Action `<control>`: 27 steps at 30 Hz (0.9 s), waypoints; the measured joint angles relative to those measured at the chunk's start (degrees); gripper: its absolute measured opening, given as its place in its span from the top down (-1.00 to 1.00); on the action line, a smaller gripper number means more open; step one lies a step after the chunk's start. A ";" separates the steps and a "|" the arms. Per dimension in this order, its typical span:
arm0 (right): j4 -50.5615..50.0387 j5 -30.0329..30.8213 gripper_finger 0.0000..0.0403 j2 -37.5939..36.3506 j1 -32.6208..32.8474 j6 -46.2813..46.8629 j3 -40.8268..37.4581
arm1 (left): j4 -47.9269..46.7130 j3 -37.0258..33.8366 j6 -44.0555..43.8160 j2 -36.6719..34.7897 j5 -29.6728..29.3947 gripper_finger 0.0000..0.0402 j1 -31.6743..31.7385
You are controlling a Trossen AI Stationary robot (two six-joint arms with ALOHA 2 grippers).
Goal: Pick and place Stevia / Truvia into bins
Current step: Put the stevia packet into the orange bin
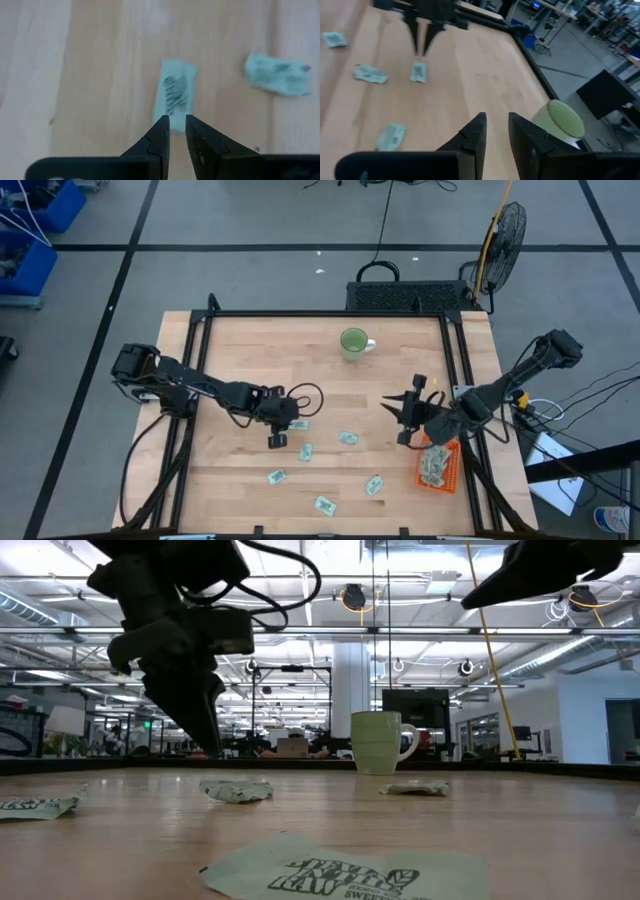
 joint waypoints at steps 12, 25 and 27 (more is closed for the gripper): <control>1.12 -0.13 0.63 0.16 -6.92 -6.64 0.00 | 4.68 -2.75 2.27 0.00 -2.65 0.66 -3.69; 1.94 -4.67 0.63 0.16 -11.57 -8.59 0.00 | 6.76 -2.70 3.35 4.62 -3.08 0.28 -3.76; 3.64 -7.69 0.63 0.16 -12.58 -9.51 0.00 | 7.99 -2.68 4.40 5.78 -3.27 0.20 -3.76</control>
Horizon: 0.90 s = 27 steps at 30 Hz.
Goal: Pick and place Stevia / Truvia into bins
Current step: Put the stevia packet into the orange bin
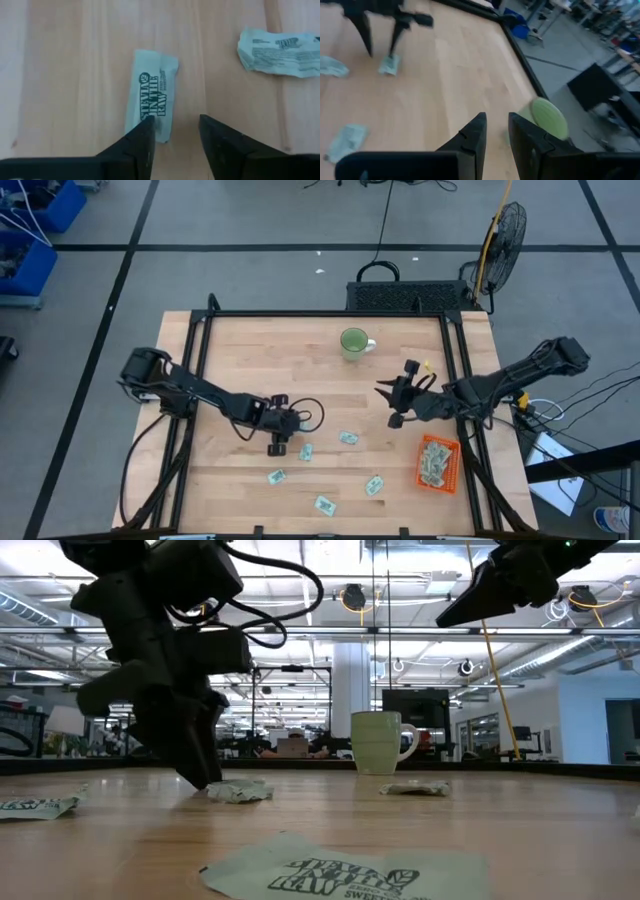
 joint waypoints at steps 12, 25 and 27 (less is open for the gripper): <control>4.89 -14.00 0.62 3.23 -6.29 -2.02 0.04 | 1.50 0.09 0.07 1.13 -1.66 0.29 0.00; 13.64 -24.35 0.62 12.69 -9.63 -12.13 0.04 | 2.73 0.02 -0.37 1.34 -3.22 0.97 0.11; 15.06 -26.50 0.63 13.78 -9.84 -13.81 0.02 | 3.08 0.00 -0.37 1.34 -3.47 0.96 0.11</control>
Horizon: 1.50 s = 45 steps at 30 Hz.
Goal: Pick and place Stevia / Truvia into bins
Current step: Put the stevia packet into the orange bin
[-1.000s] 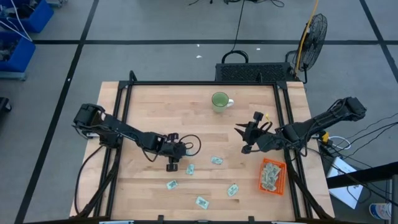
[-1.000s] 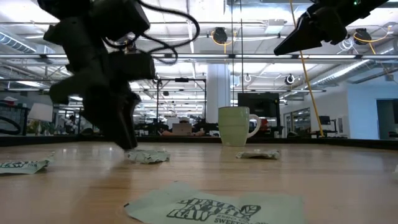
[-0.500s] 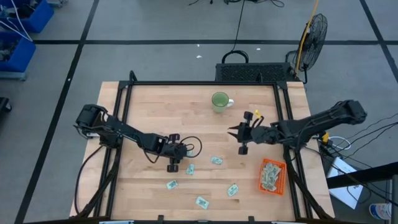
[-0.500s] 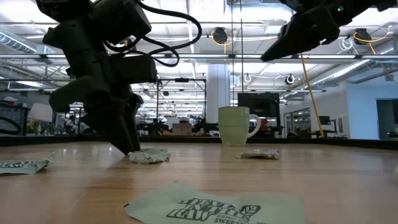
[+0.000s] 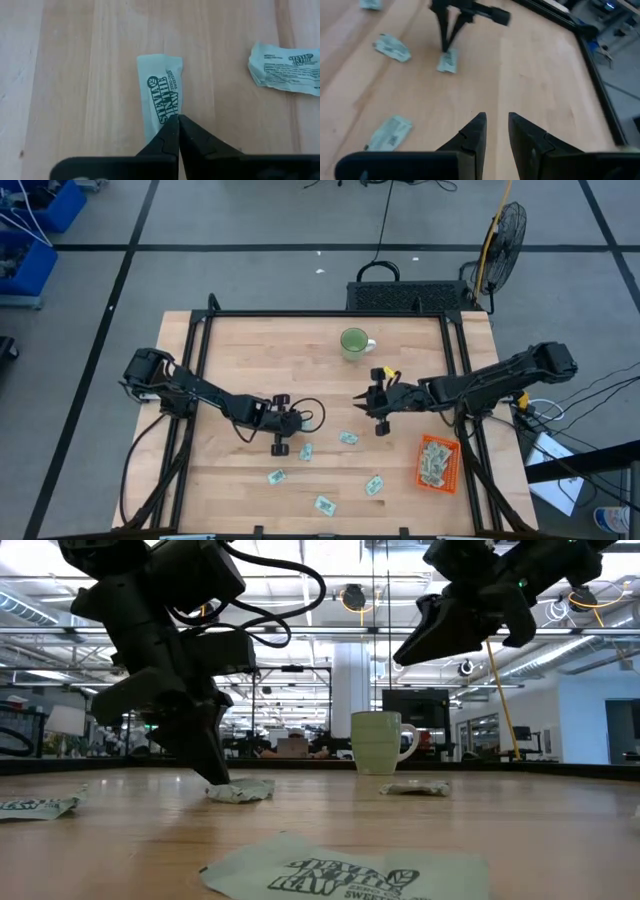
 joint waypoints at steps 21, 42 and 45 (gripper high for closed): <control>22.33 -9.51 0.56 12.53 -0.16 -14.40 -0.02 | 12.59 -0.04 2.82 -7.64 -2.22 0.97 0.12; 29.61 -15.43 0.03 15.24 -0.27 -15.52 -0.02 | 29.72 0.02 -3.18 -7.67 11.30 0.98 4.95; 30.51 -15.47 0.10 15.23 -0.27 -15.50 -0.02 | 30.59 0.02 -4.06 -7.67 11.66 0.96 5.72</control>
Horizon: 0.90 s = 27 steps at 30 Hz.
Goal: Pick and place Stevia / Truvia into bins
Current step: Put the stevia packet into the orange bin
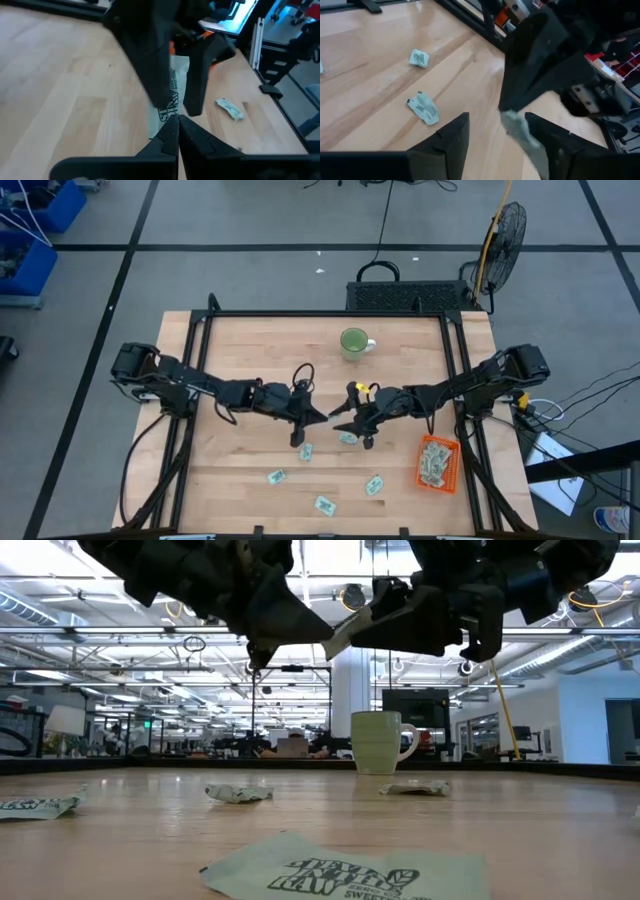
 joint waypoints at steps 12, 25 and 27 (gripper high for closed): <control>0.69 0.46 0.69 -0.05 -0.56 -0.92 0.00 | 1.32 0.00 -4.32 0.02 0.48 0.91 1.93; -0.15 0.32 0.98 -0.04 -1.77 0.57 0.04 | 1.75 -0.02 -1.41 0.02 -0.76 0.77 1.95; -0.77 0.22 0.99 0.12 -1.77 0.57 0.02 | 2.45 0.04 -0.93 -0.04 -1.80 0.72 2.01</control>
